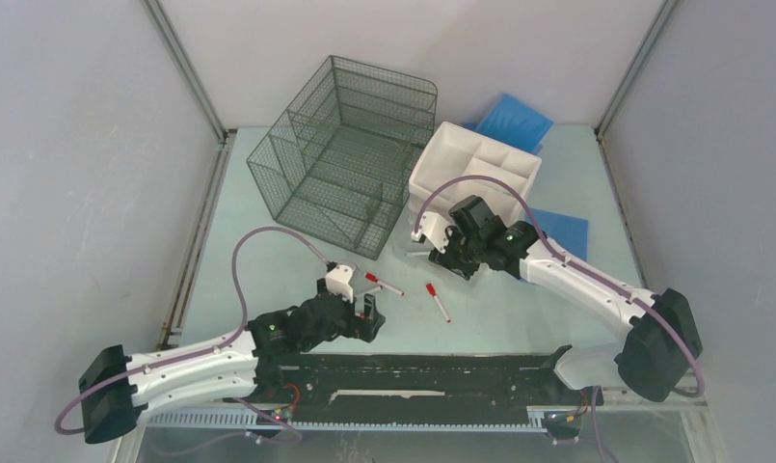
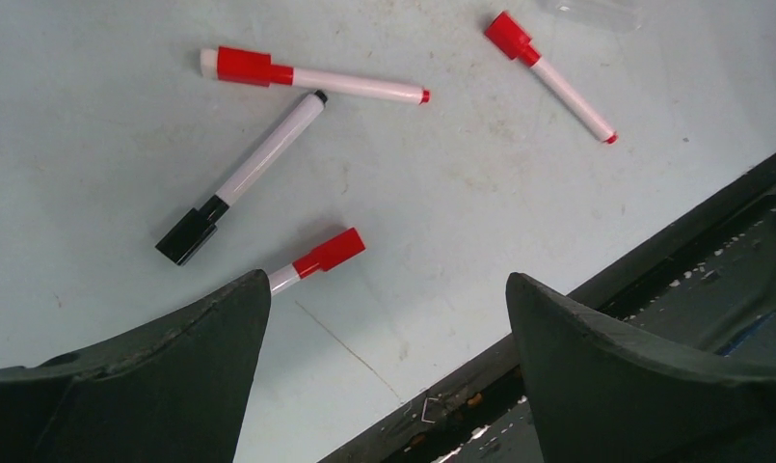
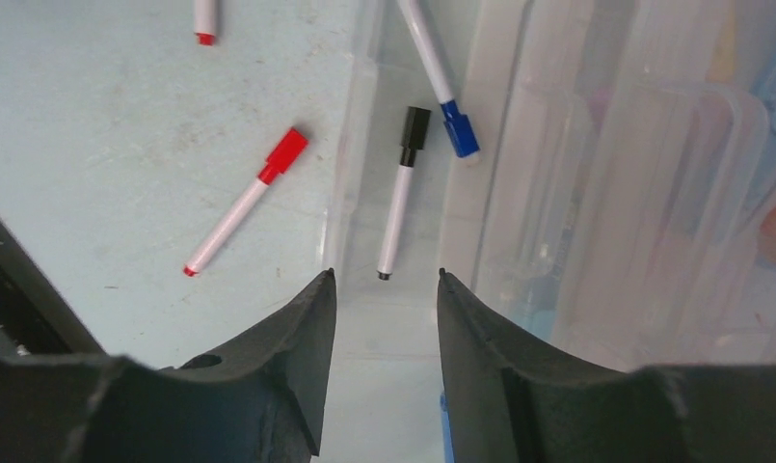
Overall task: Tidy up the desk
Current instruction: Place the stationery in the drawer, then pick up the stationery from the center of the board.
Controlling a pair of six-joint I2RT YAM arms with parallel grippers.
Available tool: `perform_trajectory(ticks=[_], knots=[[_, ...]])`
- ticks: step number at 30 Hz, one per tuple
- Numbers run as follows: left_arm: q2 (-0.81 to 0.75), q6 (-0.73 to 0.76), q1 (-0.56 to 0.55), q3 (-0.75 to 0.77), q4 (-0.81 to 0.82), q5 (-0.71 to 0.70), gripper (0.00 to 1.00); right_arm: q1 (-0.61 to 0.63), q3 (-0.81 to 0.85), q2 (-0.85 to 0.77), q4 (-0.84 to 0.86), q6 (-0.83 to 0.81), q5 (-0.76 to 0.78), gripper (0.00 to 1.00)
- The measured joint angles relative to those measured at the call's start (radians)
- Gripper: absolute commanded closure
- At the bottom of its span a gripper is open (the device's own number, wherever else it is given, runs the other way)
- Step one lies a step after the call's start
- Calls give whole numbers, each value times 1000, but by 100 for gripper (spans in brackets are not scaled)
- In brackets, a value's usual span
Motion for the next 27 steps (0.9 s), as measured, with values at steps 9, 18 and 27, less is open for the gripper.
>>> perform_trajectory(ticks=[9, 18, 27], knots=[[126, -10, 38, 36, -52, 66, 3, -4, 19, -34, -42, -8, -148, 48], [291, 41, 39, 192, -151, 80, 6, -10, 24, -40, -53, -11, -191, 48], [443, 129, 40, 322, -284, 77, 11, -16, 24, -41, -54, -12, -200, 48]])
